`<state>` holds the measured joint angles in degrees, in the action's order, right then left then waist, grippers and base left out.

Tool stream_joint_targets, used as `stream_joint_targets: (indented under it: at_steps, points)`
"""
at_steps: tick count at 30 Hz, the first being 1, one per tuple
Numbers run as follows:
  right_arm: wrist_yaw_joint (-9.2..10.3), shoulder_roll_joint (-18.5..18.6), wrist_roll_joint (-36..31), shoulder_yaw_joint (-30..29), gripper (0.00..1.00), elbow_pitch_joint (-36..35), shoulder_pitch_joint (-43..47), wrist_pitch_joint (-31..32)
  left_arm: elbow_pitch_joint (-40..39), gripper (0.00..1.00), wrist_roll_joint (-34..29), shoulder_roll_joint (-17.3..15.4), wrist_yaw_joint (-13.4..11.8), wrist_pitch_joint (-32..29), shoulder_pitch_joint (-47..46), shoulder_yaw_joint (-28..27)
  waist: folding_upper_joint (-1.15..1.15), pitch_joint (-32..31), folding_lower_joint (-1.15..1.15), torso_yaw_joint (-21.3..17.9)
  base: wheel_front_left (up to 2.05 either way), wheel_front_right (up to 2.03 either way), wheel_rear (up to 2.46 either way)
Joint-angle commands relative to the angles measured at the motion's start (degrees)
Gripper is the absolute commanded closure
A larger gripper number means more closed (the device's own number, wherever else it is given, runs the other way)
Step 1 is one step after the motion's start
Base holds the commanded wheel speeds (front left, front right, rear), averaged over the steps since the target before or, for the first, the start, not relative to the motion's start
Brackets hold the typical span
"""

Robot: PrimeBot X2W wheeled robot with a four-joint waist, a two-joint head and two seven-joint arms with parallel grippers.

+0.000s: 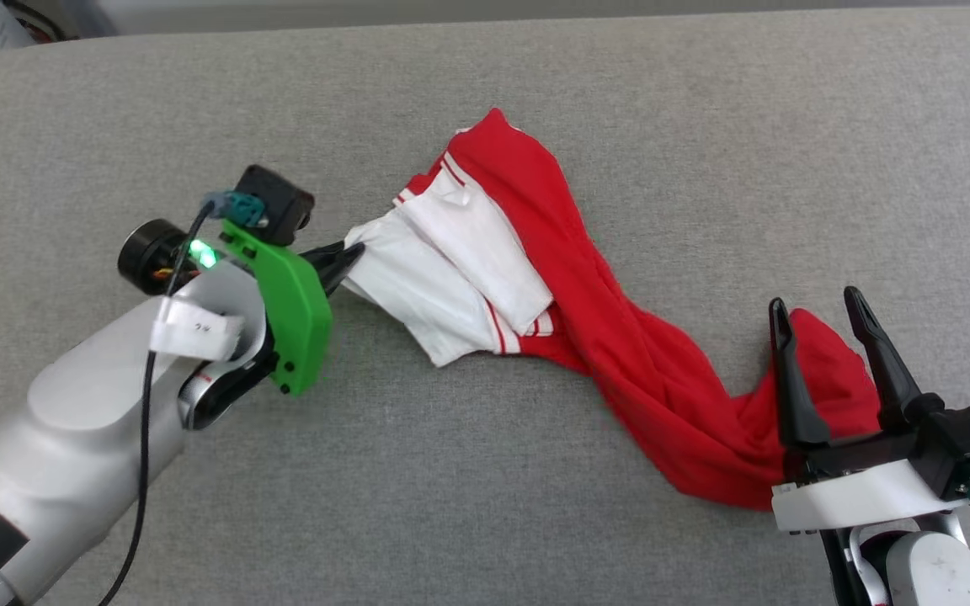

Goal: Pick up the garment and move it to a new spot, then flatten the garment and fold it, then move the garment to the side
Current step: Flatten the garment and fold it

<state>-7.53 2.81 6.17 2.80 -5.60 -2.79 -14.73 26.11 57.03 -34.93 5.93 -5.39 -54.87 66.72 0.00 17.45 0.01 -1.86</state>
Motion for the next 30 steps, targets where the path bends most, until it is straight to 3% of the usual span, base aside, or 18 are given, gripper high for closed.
stream_joint_targets:
  at_steps: [1, 11, 15, 20, 21, 22, 23, 30]
  points:
    - [0.04, 0.07, 0.13, 0.04, 0.0, 0.17, 0.63, -0.27, -1.01, 1.0, 0.94, -1.95, -1.23, 1.02, 2.41, -0.53, 0.0, -2.09, -0.01, 2.18, 0.0, 0.0, 0.0]
    - [0.04, 0.07, -0.13, 0.19, 0.0, 0.28, 1.61, -0.27, -8.6, 1.0, 7.0, -11.13, -8.45, 2.7, 14.52, -2.31, 0.0, -3.46, -0.01, 3.69, 0.0, 0.0, 0.0]
    - [0.04, 0.07, -0.43, 0.29, 0.0, 0.53, 1.81, -0.27, -6.51, 1.0, 10.43, -11.8, -9.54, 1.8, 18.95, -2.07, 0.0, -3.29, -0.01, 3.64, 0.0, 0.0, 0.0]
    - [0.04, 0.07, -0.77, 0.32, 0.0, 0.83, 1.53, -0.27, -2.32, 1.0, 11.96, -9.83, -8.91, 1.45, 20.74, -1.51, 0.0, -3.18, -0.01, 3.31, 0.0, 0.0, 0.0]
    - [0.04, 0.07, -0.78, 0.27, 0.0, 0.9, 1.53, -0.27, -1.63, 0.94, 11.74, -9.4, -8.76, 1.52, 20.69, -1.31, 0.0, -3.33, -0.01, 3.33, 0.0, 0.0, 0.0]
    - [0.04, 0.07, -0.76, 0.2, 0.0, 0.99, 1.61, -0.27, -0.93, 0.52, 11.16, -8.84, -8.65, 2.08, 20.4, -1.16, 0.0, -3.57, -0.01, 3.39, 0.0, 0.0, 0.0]
    - [0.04, 0.07, -0.73, 0.08, 0.0, 1.06, 1.73, -0.27, -0.44, 0.0, 10.75, -8.32, -8.69, 2.96, 20.02, -1.33, 0.0, -3.86, -0.01, 3.53, 0.0, 0.0, 0.0]
    - [0.04, 0.07, -0.56, -0.47, 0.0, 1.01, 2.62, -0.27, -1.77, 0.0, 5.41, -7.58, -10.61, 11.5, 13.83, -4.12, 0.0, -6.17, -0.01, 4.67, 0.0, 0.0, 0.0]
